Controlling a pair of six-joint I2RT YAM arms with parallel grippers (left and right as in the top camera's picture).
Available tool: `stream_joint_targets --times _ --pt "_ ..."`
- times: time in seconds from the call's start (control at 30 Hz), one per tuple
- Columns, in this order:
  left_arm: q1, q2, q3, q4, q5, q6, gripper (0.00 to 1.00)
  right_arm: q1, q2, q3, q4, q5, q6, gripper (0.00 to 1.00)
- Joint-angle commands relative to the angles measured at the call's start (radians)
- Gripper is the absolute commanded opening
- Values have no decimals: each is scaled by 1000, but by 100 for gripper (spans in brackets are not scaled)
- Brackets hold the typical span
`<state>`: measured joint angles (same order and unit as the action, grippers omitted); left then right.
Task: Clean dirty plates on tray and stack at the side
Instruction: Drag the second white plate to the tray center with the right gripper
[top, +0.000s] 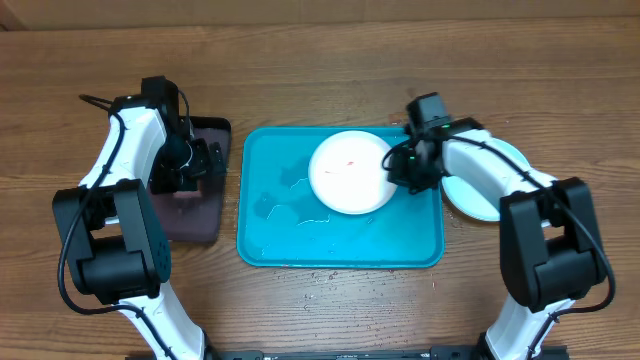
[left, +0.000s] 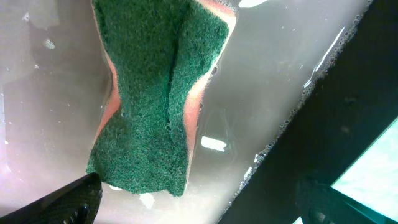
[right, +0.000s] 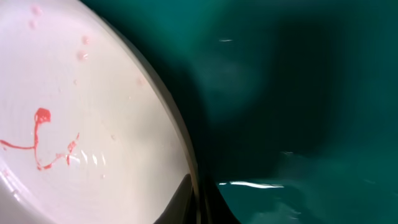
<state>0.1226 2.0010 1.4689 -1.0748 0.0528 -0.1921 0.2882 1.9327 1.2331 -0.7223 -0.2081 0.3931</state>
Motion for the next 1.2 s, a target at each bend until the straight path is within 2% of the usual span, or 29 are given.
stream_joint_targets --times 0.0,0.27,0.37,0.6,0.83,0.9,0.97,1.1,1.17 --pt "1 -14 14 -2 26 -14 100 52 -23 4 45 -3 5 4" --pt "1 -13 14 6 24 -14 100 135 -23 15 177 -2 4 4" --pt "1 -13 13 13 -23 -14 100 146 -23 15 192 -2 4 4" --pt "1 -13 11 62 -94 -14 100 146 -23 15 187 -11 4 4" --pt "1 -11 -27 148 -92 -14 93 146 -23 15 137 -60 6 4" --pt "1 -11 -47 172 -88 -14 88 146 -23 15 130 -67 5 4" --pt "1 -11 -64 192 -86 -14 80 146 -23 15 126 -75 6 4" --pt "1 -11 -95 226 -86 -14 60 146 -23 15 123 -78 8 4" --pt "1 -11 -107 239 -86 -14 45 146 -23 15 122 -78 9 4"
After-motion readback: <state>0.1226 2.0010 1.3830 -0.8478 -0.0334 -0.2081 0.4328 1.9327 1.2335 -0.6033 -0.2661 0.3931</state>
